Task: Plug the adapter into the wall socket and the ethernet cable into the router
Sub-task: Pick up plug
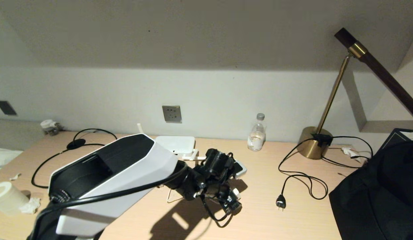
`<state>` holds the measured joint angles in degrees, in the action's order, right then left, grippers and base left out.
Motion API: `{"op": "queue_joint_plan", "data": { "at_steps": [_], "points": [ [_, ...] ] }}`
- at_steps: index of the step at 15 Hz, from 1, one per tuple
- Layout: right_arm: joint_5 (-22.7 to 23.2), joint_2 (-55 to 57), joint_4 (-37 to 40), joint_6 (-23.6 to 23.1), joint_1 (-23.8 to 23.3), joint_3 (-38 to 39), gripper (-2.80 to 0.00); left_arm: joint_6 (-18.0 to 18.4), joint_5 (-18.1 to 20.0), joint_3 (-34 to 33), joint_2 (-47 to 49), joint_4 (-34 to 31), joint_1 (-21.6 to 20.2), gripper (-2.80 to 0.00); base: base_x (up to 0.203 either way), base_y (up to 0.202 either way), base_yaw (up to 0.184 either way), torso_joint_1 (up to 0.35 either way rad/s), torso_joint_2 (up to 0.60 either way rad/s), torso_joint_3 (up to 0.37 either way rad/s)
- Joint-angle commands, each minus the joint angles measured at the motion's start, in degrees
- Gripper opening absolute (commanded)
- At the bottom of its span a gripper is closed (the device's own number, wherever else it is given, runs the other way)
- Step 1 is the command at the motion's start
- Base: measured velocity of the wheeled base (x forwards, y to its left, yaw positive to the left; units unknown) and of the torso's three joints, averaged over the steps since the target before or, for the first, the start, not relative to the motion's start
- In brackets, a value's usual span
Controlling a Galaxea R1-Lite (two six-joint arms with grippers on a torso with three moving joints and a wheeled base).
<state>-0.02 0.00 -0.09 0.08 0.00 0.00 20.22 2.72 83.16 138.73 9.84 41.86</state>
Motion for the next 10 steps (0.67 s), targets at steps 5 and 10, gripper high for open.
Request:
{"op": "queue_joint_plan", "data": {
  "at_steps": [5, 10],
  "points": [
    [0.0, 0.1, 0.0, 0.1, 0.0, 0.0, -2.8, 0.8, 0.0, 7.6, 1.2, -9.0, 0.2, 0.0, 0.0, 0.0, 0.0, 0.0, 0.0, 0.0],
    [-0.1, 0.1, 0.0, 0.1, 0.0, 0.0, -2.8, 1.8, -0.4, 9.4, 3.1, -10.6, 0.6, 0.0, 0.0, 0.0, 0.0, 0.0, 0.0, 0.0]
  ]
}}
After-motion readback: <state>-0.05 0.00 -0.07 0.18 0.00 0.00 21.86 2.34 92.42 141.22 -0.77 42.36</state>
